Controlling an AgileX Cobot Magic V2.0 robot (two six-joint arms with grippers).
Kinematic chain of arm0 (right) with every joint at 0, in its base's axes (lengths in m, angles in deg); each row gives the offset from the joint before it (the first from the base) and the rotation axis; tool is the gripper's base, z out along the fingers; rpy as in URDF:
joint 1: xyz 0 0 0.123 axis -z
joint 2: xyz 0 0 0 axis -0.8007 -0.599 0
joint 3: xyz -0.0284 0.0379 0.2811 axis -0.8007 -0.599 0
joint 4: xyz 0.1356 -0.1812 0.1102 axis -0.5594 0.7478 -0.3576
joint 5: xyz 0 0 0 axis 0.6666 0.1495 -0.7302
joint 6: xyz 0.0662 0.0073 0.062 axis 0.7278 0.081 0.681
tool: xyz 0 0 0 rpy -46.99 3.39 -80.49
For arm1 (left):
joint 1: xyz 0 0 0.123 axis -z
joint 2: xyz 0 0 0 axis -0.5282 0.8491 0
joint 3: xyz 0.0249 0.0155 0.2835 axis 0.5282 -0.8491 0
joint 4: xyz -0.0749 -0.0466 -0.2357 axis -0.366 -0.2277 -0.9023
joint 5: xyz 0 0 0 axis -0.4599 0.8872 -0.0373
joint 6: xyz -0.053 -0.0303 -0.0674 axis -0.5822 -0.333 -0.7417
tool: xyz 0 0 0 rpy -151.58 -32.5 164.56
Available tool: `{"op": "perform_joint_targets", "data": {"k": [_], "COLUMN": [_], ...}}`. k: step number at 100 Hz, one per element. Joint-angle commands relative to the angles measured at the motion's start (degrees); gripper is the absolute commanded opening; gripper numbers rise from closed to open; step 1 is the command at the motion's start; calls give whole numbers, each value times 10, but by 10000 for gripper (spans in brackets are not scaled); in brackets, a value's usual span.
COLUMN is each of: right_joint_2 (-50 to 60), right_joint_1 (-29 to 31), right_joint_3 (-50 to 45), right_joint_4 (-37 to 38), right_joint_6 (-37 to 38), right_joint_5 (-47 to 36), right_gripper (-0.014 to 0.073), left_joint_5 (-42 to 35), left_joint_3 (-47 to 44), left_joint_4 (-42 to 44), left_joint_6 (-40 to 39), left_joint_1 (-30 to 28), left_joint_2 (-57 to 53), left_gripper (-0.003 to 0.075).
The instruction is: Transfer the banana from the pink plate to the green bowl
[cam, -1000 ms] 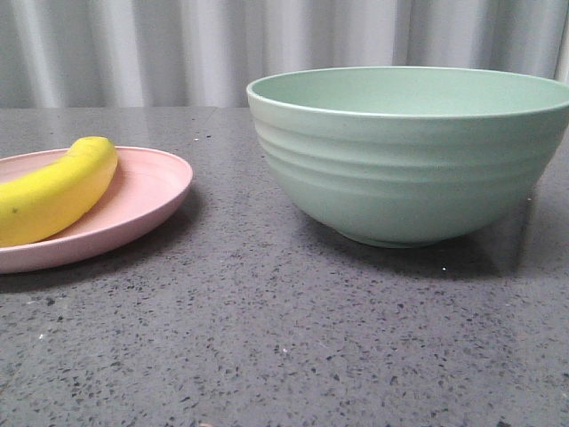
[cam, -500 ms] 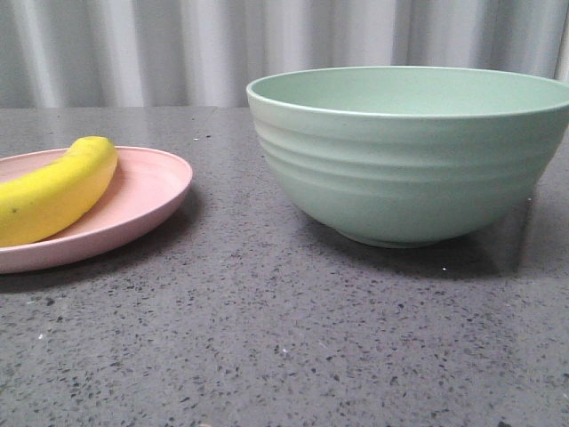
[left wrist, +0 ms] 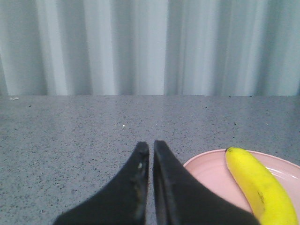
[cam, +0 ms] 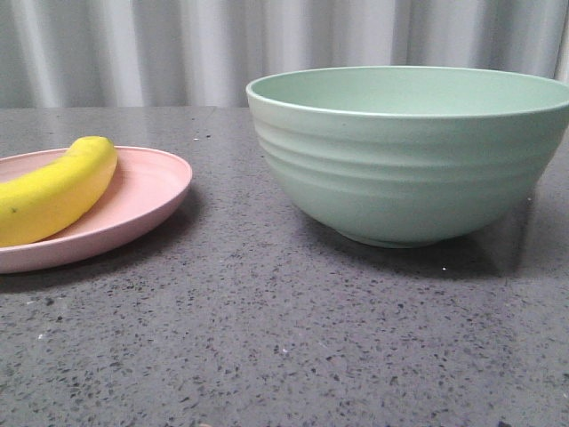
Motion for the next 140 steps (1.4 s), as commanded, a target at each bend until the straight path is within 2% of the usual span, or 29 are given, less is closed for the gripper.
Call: {"op": "perform_joint_targets", "data": {"k": [1, 14, 28, 35, 45, 50, 53, 64, 79, 97, 108, 119, 140], "right_joint_2": [-53, -119, -162, -174, -184, -185, -185, -185, -186, -186, -192, -204, -218], "right_joint_1": [3, 3, 3, 3, 3, 3, 3, 3, 3, 3, 3, 3, 3], "right_joint_3": [53, 110, 133, 133, 133, 133, 133, 133, 133, 133, 133, 133, 133], "right_joint_4": [7, -19, -35, -35, -38, -38, -38, -38, -39, -39, -39, -39, -39], "right_joint_6": [-1, -1, -1, -1, -1, -1, -1, -1, -1, -1, -1, -1, -1], "right_joint_5": [-1, 35, -9, -11, -9, -9, -12, -13, -12, -13, -13, -13, -13], "right_gripper": [-62, -62, -64, -64, -64, -64, -64, -64, -64, -64, -64, -64, -64], "left_joint_5": [-38, -56, -76, -85, -99, -105, -108, -104, -54, 21, 85, 151, 225], "left_joint_3": [46, 68, 74, 74, 74, 74, 74, 78, 105, 156, 194, 233, 295], "left_joint_4": [-5, -5, -5, -5, -5, -14, -25, -46, -47, -47, -47, -47, -46], "left_joint_6": [1, 1, 1, 1, 1, 1, 1, 1, 1, 10, 46, 46, 49], "left_joint_1": [3, 3, 3, 3, 3, 3, 3, 3, 23, 84, 130, 174, 218], "left_joint_2": [54, 106, 142, 151, 162, 165, 167, 179, 214, 284, 332, 388, 491], "left_gripper": [-20, -20, 8, 113, 349, 419, 437, 437, 437, 438, 437, 438, 438]}}
